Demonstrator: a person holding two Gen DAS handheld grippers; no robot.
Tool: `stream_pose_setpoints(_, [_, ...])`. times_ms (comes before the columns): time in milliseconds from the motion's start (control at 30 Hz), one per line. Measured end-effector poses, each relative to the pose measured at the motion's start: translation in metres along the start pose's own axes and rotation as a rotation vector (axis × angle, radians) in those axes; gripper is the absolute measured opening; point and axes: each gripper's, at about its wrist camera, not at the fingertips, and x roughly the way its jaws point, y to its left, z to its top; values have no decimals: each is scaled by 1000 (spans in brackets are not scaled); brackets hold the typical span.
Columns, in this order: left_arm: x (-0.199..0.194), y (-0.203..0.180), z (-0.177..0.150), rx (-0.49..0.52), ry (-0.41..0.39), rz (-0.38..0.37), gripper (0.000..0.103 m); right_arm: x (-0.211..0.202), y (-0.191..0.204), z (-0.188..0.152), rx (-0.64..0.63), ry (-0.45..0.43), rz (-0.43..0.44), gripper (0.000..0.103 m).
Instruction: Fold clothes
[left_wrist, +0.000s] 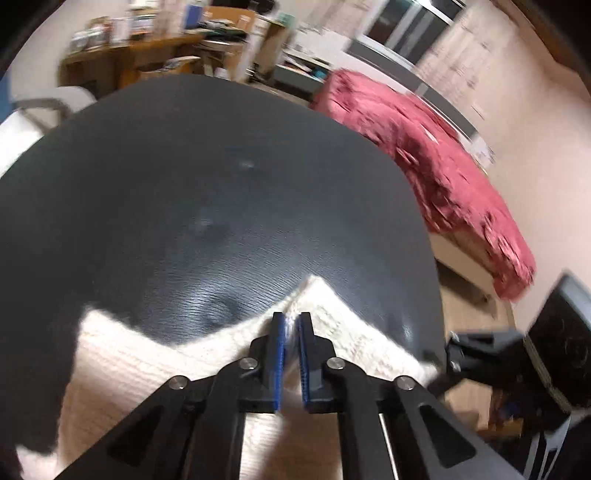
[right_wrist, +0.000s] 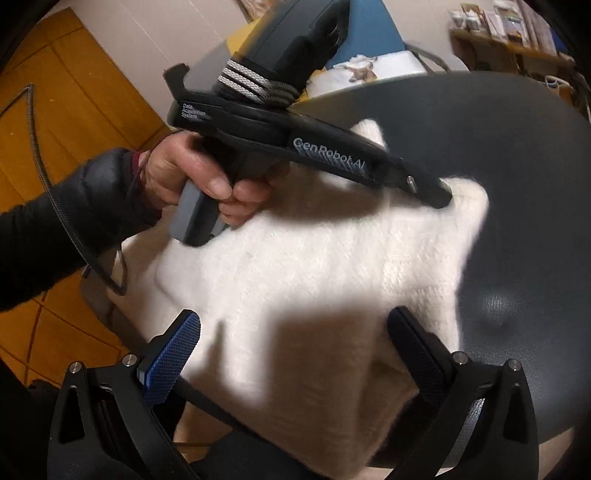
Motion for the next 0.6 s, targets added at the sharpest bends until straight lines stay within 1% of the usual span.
stream_pose_setpoints(67, [-1, 4, -4, -28, -21, 31, 5, -2, -1, -5, 15, -10, 5, 102])
stream_pose_setpoints(167, [6, 3, 2, -55, -29, 88, 7, 0, 0, -6, 12, -15, -5, 102])
stream_pose_setpoints(200, [6, 1, 2, -57, -32, 84, 8, 2, 2, -5, 6, -10, -10, 102])
stream_pose_setpoints(233, [4, -1, 3, -59, -37, 82, 13, 3, 3, -4, 0, -6, -16, 102])
stream_pose_setpoints(267, [-2, -2, 2, -57, -58, 83, 19, 4, 5, -2, -6, -1, -21, 103])
stream_pose_setpoints(300, [-9, -4, 2, -56, -80, 85, 22, 2, 6, 0, -6, 5, -15, 103])
stream_pose_setpoints(367, [-32, -5, -3, -92, -149, 97, 22, -3, 7, 6, -7, 16, -3, 103])
stream_pose_setpoints(433, [-60, -5, -17, -144, -236, 83, 25, -13, 11, 16, -37, -28, 0, 103])
stream_pose_setpoints(467, [-66, -3, -29, -159, -240, 115, 25, -18, 13, 22, -52, -53, 4, 103])
stream_pose_setpoints(567, [-84, 1, -64, -206, -253, 211, 25, -2, 11, 39, -46, -19, -27, 103])
stream_pose_setpoints(600, [-90, 3, -76, -221, -257, 243, 27, 3, 10, 45, -45, -8, -37, 103])
